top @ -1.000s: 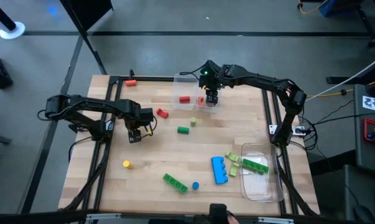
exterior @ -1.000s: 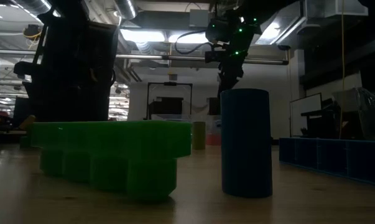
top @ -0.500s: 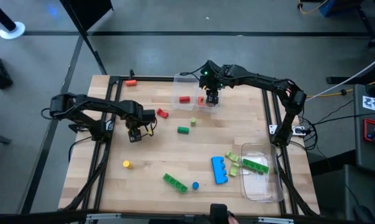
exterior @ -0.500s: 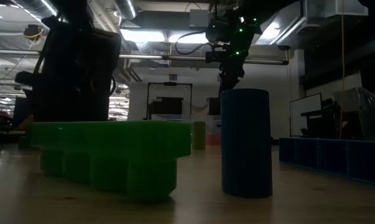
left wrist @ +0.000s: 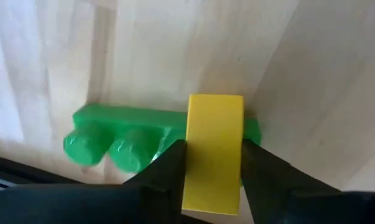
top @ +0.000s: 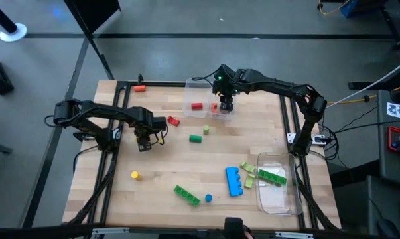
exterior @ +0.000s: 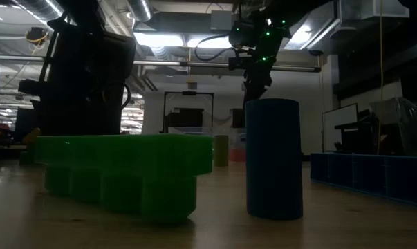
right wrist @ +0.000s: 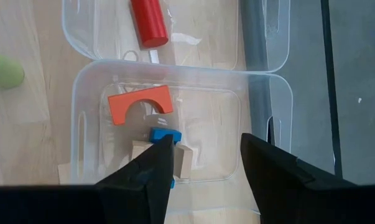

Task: Sort blocks by size
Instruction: Put the yellow arch block into the right transparent bin

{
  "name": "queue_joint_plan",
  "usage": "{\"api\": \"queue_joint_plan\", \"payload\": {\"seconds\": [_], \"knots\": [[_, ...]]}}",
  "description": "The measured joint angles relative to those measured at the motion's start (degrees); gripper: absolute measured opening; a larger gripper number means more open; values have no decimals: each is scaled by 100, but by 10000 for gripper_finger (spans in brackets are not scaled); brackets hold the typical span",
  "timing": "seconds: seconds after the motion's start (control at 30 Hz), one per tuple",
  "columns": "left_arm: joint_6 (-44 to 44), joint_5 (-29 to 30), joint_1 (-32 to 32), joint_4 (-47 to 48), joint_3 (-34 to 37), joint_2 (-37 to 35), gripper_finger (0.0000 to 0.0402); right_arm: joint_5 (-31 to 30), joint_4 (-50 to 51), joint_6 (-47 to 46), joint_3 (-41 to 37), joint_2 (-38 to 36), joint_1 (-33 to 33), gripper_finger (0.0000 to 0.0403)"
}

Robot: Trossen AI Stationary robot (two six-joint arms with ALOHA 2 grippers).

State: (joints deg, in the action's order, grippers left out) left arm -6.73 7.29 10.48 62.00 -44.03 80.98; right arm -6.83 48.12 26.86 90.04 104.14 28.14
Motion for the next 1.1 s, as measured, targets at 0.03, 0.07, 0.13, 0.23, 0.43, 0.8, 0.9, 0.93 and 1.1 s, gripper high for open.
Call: {"api": "queue_joint_plan", "payload": {"seconds": [0.03, 0.07, 0.13, 0.23, 0.43, 0.8, 0.9, 0.93, 1.1], "knots": [[-13, -12, 2, 8, -16, 5, 105, 0, 2, 1, 0, 0, 0, 186], [-15, -15, 2, 7, -17, 4, 105, 1, 1, 0, 0, 0, 0, 186], [-17, -15, 1, 8, -19, 5, 105, 0, 0, 1, 0, 0, 0, 186], [-21, -15, 2, 8, -19, 5, 105, 0, 2, 2, 0, 0, 0, 186], [-33, -13, 2, 10, -26, 6, 109, -3, 20, 4, 0, -32, 0, 186], [93, -98, 1, -27, -604, 23, 113, -18, 10, 19, 2, -583, 0, 186], [136, -95, 1, -25, -840, 23, 111, -7, 36, 13, 2, -777, 0, 186], [161, -94, 0, -59, -923, 19, 110, -6, 51, 1, 2, -837, 0, 186], [265, -90, 9, -883, -1257, 14, 113, -5, 175, -422, 2, -1035, 0, 186]]}}
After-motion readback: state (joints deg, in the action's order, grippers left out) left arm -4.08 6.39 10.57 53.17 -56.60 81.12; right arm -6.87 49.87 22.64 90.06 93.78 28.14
